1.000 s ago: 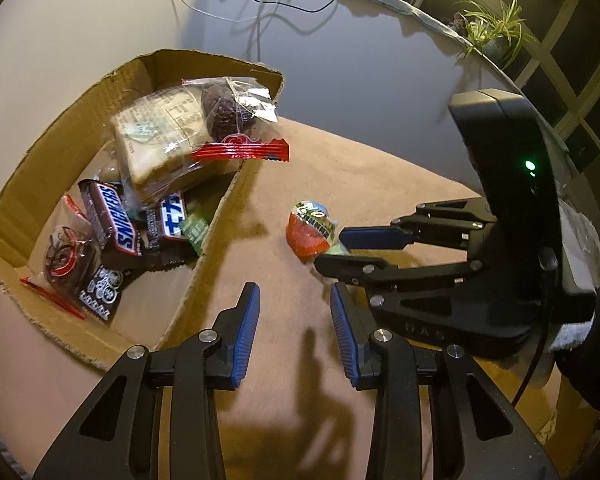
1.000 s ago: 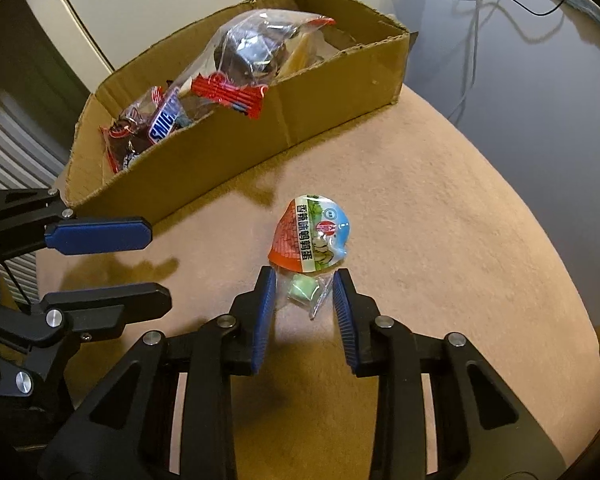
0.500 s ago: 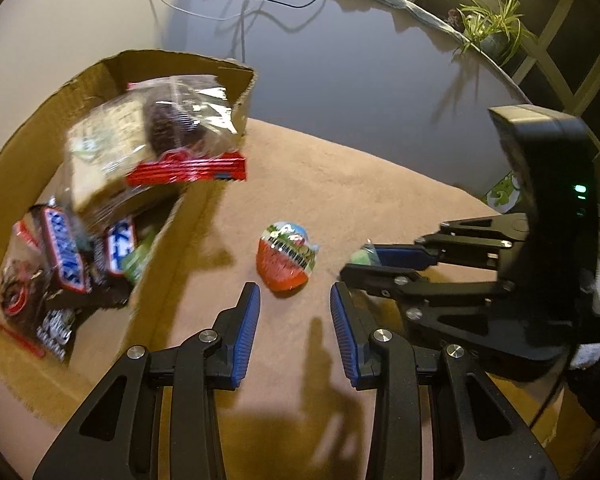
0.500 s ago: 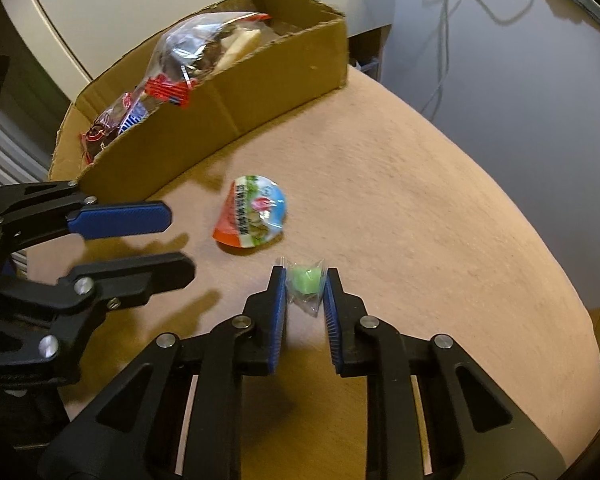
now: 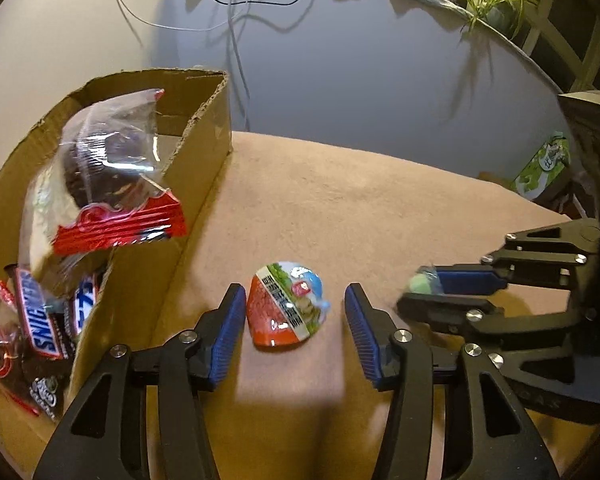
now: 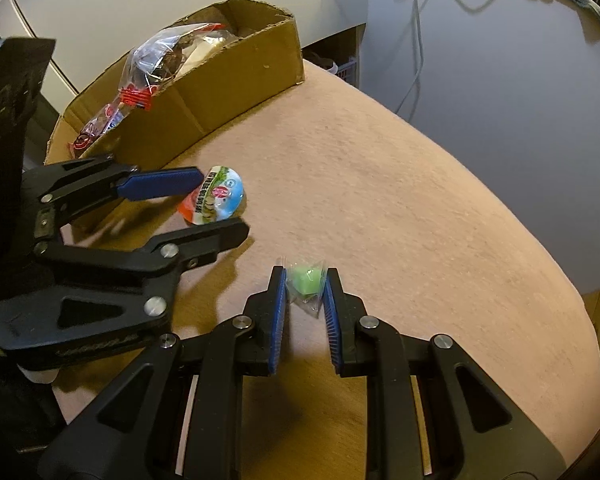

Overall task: Organize snacks
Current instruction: 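Grasp the small green candy with the right tool while the left tool grasps the round orange candy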

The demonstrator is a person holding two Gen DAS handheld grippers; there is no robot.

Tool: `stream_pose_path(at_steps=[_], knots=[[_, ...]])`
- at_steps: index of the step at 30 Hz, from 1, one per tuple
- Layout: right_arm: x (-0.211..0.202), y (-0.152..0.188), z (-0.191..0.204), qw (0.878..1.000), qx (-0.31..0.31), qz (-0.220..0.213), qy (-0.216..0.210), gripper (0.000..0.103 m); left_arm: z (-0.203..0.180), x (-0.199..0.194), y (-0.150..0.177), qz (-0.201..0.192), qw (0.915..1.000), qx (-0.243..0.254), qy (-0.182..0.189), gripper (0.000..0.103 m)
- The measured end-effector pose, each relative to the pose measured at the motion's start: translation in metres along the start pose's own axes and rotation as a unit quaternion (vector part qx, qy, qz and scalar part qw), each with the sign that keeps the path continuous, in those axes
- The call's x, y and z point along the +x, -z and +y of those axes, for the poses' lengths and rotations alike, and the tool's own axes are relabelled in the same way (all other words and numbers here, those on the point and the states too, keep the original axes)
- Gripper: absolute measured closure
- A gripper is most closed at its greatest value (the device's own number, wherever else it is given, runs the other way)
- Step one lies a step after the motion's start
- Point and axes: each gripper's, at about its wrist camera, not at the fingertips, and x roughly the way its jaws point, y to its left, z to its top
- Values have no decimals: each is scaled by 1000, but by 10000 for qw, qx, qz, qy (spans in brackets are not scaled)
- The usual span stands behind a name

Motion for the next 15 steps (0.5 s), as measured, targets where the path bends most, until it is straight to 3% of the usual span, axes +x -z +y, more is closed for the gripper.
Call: stream_pose_path(at_steps=[2,7,15], knots=[[1,1,-1,10000,23,-11,6,84,0,3,-1,-20,10000,27,-12,53],[-4,0,-1,10000,37,-24,46,84,3,2,2,-89,9998,102,-132,65],[-14,1,2,9999,111,-106,78,84,6,-6,4,-62,9999,95,-63,70]])
